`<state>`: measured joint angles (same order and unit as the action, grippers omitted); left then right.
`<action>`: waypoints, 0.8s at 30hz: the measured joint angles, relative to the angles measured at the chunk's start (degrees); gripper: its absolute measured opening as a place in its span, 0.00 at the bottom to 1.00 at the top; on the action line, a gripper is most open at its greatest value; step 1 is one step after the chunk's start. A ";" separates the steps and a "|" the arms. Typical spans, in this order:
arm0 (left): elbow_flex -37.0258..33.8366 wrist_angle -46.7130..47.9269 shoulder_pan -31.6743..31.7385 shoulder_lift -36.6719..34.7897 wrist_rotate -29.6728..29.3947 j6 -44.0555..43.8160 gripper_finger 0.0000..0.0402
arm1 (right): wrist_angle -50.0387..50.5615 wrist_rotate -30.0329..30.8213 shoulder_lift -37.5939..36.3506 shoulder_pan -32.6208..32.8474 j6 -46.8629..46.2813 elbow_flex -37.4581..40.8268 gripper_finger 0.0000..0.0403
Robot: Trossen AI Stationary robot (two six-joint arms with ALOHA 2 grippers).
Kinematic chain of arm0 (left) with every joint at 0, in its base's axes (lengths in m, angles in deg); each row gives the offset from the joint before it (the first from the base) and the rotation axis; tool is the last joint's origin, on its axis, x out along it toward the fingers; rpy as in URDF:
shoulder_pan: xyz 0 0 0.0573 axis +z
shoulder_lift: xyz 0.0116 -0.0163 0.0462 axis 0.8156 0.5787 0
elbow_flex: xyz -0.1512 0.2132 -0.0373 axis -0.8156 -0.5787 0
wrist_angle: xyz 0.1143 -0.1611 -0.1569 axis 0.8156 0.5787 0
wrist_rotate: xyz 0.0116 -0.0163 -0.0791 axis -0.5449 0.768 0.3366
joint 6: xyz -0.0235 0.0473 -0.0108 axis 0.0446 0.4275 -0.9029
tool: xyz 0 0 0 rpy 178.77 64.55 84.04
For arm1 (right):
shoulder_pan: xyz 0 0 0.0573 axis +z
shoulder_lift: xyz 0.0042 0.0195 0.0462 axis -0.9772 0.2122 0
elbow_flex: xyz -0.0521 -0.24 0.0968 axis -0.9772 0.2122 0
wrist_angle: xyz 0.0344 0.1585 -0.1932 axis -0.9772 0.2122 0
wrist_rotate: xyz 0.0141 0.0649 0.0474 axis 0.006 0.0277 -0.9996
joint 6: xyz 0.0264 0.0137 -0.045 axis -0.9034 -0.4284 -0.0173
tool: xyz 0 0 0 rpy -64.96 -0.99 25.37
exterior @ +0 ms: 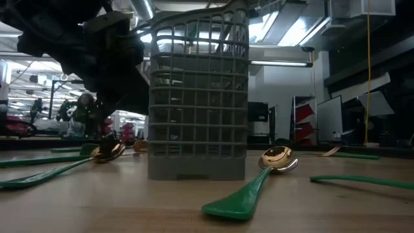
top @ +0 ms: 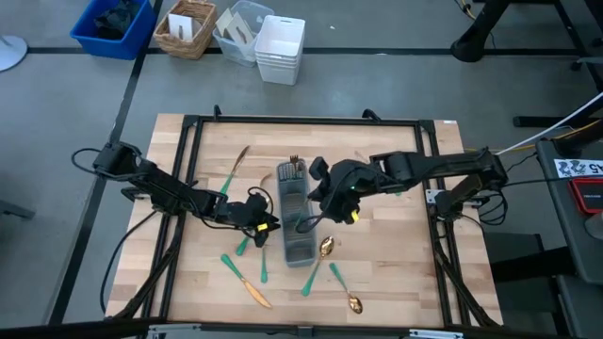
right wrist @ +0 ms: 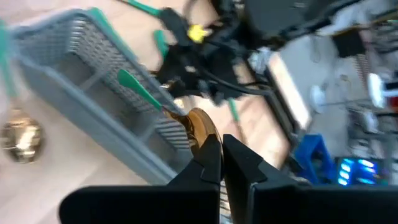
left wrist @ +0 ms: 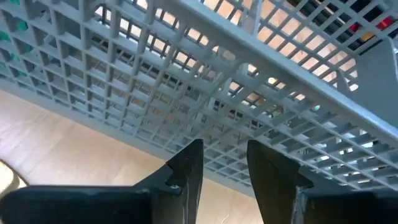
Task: Sort silverware
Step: Put the green spoon into the utensil rack
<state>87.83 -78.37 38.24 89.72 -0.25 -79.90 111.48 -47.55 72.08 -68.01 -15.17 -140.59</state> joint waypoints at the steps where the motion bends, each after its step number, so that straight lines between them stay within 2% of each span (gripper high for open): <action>1: -0.02 0.06 0.00 0.00 -0.02 0.21 0.29 | 0.83 -0.74 0.21 0.00 -0.01 0.04 0.02; 8: -0.02 -2.38 0.00 -0.10 -0.02 4.12 0.29 | 2.16 -2.91 3.16 0.04 -0.25 0.04 0.04; 24: -0.04 -2.01 -1.18 -0.17 0.00 5.66 0.29 | 2.03 -1.75 6.78 0.00 -0.22 0.08 0.08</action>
<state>87.79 -80.38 37.06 89.55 -0.25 -74.24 113.50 -49.30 78.86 -68.01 -15.39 -140.51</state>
